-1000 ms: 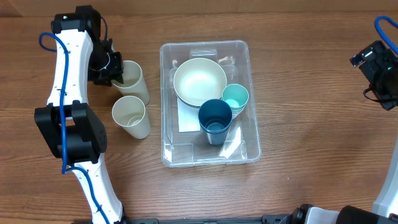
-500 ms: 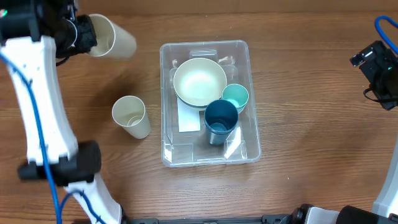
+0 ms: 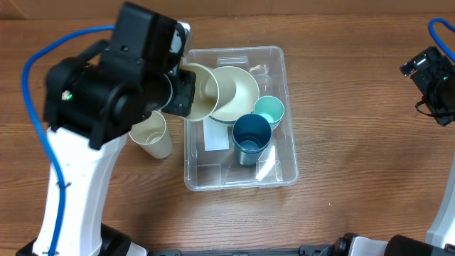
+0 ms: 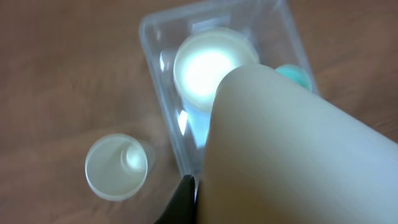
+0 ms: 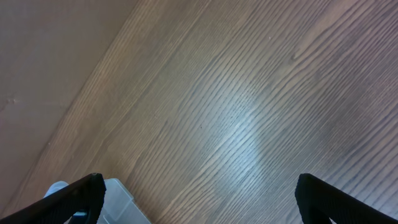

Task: Pack container
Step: 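Lower the beige cup into the bin's front-left corner and release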

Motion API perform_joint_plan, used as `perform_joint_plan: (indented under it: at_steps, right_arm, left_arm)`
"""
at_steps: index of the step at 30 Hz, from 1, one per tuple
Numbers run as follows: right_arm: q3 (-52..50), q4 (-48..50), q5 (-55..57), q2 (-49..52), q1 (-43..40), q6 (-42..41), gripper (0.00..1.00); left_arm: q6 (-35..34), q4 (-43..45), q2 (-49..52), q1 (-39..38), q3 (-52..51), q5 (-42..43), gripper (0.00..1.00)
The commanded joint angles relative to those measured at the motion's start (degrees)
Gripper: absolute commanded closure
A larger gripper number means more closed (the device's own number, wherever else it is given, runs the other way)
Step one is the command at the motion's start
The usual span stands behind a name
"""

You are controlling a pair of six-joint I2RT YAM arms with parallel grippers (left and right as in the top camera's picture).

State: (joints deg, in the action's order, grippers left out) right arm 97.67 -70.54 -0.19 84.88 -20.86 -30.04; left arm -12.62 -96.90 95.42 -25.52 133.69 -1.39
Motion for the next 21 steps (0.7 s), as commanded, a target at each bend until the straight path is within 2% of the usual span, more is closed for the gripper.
perform_joint_plan:
  at_steps: [1, 6, 9, 14, 21]
  right_arm:
    - [0.2, 0.2, -0.1, -0.5, 0.2, -0.4, 0.00]
    - [0.2, 0.2, -0.1, -0.5, 0.2, -0.4, 0.00]
    - [0.2, 0.2, -0.1, -0.5, 0.2, -0.4, 0.00]
    - [0.2, 0.2, -0.1, -0.5, 0.2, -0.4, 0.00]
    - [0.2, 0.2, -0.1, -0.5, 0.2, -0.4, 0.00]
  left_arm:
    - [-2.9, 0.1, -1.4, -0.4, -9.2, -0.5, 0.95]
    - [-3.7, 0.5, -0.8, -0.5, -18.9, -0.2, 0.84]
    - [-3.7, 2.6, -0.8, -1.6, -24.0, 0.2, 0.81]
    - [-3.8, 10.3, -0.4, -5.1, -31.6, 1.2, 0.79]
    - [-4.4, 10.6, -0.4, -5.2, -32.2, 1.0, 0.80]
